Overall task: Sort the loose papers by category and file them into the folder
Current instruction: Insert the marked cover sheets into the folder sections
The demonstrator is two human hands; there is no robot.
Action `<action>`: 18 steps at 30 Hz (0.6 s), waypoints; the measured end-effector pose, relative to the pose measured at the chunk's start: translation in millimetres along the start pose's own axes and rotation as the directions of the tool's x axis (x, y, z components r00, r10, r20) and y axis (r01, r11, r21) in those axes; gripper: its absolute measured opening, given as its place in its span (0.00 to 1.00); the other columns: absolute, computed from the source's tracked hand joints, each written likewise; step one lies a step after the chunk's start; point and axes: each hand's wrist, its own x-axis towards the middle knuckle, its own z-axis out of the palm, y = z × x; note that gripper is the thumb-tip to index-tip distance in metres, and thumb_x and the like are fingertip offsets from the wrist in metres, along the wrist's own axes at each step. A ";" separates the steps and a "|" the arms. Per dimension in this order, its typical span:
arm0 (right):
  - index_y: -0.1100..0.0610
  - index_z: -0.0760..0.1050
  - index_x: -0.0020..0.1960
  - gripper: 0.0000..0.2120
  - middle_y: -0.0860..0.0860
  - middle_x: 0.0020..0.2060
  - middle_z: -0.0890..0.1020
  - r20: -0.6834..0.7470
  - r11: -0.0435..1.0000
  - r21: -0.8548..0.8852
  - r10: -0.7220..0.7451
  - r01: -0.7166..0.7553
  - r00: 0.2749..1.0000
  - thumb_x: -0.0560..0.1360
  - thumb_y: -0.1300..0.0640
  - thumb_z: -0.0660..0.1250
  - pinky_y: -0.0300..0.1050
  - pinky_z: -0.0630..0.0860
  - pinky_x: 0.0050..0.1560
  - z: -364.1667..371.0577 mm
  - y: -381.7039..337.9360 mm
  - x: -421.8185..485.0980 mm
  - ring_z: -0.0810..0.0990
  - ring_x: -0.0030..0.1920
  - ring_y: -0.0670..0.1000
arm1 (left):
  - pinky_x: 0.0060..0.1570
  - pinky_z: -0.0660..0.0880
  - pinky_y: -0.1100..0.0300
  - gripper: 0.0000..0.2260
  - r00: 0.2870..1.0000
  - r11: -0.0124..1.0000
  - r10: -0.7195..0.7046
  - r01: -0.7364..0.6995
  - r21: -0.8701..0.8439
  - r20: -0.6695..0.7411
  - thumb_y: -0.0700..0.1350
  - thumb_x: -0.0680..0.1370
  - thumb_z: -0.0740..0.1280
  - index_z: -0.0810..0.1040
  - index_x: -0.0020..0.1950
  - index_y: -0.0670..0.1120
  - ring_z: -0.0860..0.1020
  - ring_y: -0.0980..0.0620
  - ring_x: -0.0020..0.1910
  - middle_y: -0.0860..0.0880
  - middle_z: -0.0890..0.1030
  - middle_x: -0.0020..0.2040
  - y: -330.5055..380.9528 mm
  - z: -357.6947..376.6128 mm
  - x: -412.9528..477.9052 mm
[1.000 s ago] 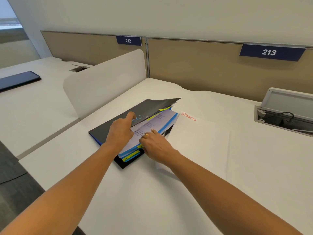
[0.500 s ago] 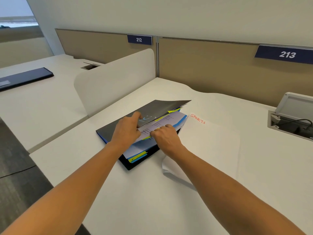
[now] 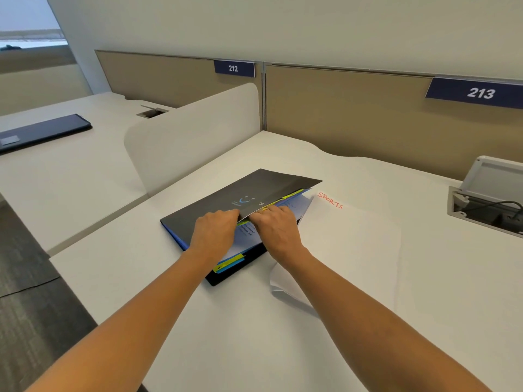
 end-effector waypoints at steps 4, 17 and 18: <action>0.54 0.81 0.38 0.10 0.49 0.30 0.83 -0.093 0.973 0.209 0.117 -0.095 0.989 0.61 0.66 0.69 0.40 0.72 0.29 2.2 13.1 -20.8 0.80 0.31 0.54 | 0.46 0.74 0.56 0.11 0.999 1.000 -0.008 0.008 0.029 0.034 0.43 0.81 0.56 0.70 0.63 0.47 0.78 0.45 0.49 0.44 0.80 0.52 -1.9 8.4 -0.8; 0.47 0.65 0.70 0.25 0.47 0.73 0.63 0.422 0.803 0.036 0.527 -0.595 0.738 0.76 0.38 0.57 0.54 0.55 0.71 -17.1 76.6 -110.9 0.57 0.74 0.48 | 0.41 0.73 0.60 0.15 0.997 0.978 -0.058 0.047 -0.203 -0.048 0.47 0.82 0.54 0.71 0.65 0.46 0.80 0.46 0.47 0.43 0.81 0.54 -1.6 9.2 -1.5; 0.47 0.63 0.71 0.27 0.48 0.74 0.61 0.439 0.797 0.029 0.532 -0.604 0.724 0.76 0.37 0.57 0.55 0.53 0.73 -17.6 77.7 -114.9 0.55 0.75 0.48 | 0.41 0.73 0.60 0.15 0.997 0.974 -0.065 0.052 -0.219 -0.051 0.48 0.82 0.54 0.72 0.65 0.46 0.80 0.46 0.47 0.43 0.81 0.54 -1.6 9.1 -1.3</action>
